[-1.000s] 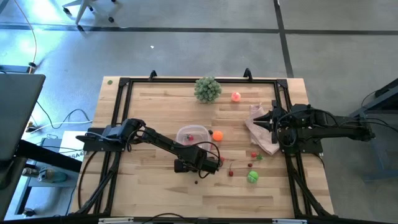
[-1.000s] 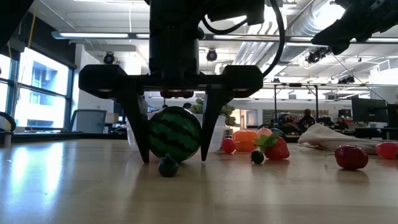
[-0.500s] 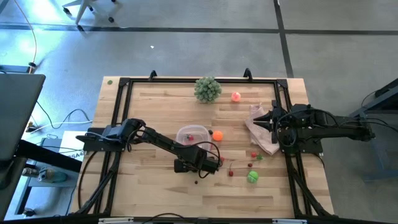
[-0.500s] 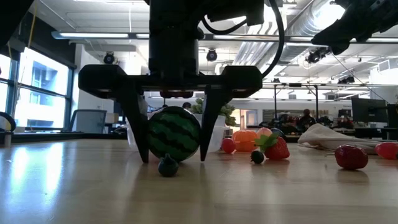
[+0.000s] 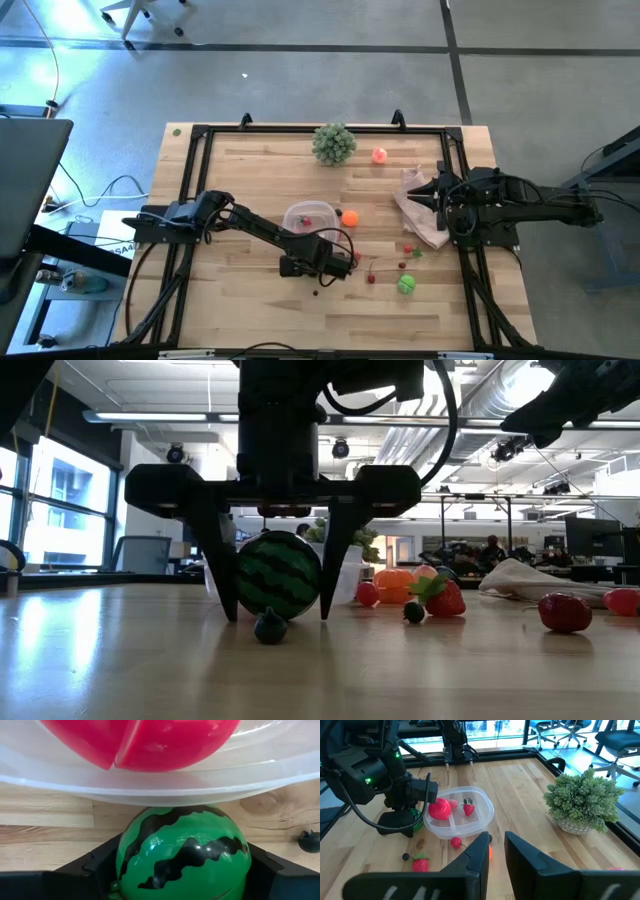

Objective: Pick and placing Produce into tupperware
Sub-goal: Put the green watermelon into the transparent bin

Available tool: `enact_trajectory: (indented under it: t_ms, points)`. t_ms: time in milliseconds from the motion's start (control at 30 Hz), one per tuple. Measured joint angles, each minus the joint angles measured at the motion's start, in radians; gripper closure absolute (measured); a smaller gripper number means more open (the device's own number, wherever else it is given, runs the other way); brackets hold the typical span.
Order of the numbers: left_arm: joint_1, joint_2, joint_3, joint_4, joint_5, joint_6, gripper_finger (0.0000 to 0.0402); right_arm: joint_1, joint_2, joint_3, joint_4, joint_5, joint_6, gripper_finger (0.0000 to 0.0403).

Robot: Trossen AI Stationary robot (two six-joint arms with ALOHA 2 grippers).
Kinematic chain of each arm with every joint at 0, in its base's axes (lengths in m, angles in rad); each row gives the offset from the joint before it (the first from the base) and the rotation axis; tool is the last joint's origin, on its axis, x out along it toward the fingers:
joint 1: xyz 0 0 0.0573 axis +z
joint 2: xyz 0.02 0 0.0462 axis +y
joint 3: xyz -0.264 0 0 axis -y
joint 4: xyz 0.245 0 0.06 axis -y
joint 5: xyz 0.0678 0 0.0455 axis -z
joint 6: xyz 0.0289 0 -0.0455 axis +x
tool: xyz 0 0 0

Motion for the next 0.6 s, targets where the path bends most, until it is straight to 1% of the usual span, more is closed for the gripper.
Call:
enact_trajectory:
  t_ms: [133, 200, 333, 467, 600]
  points:
    - [0.002, 0.000, 0.000, 0.002, -0.008, 0.016, 0.0103, 0.000, 0.000, 0.000, 0.000, 0.000, 0.000, 0.0351]
    - [0.001, 0.000, 0.000, 0.000, -0.010, 0.016, 0.0106, 0.000, 0.000, 0.000, 0.000, 0.000, 0.000, 0.0351]
    - [0.000, 0.000, 0.000, -0.003, -0.012, 0.010, 0.0134, 0.000, 0.000, 0.000, 0.000, 0.000, 0.000, 0.0351]
    - [0.000, 0.000, 0.000, -0.004, -0.017, 0.010, 0.0133, 0.000, 0.000, 0.000, 0.000, 0.000, 0.000, 0.0351]
    - [0.001, 0.000, 0.000, -0.002, -0.018, 0.016, 0.0107, 0.000, 0.000, 0.000, 0.000, 0.000, 0.000, 0.0351]
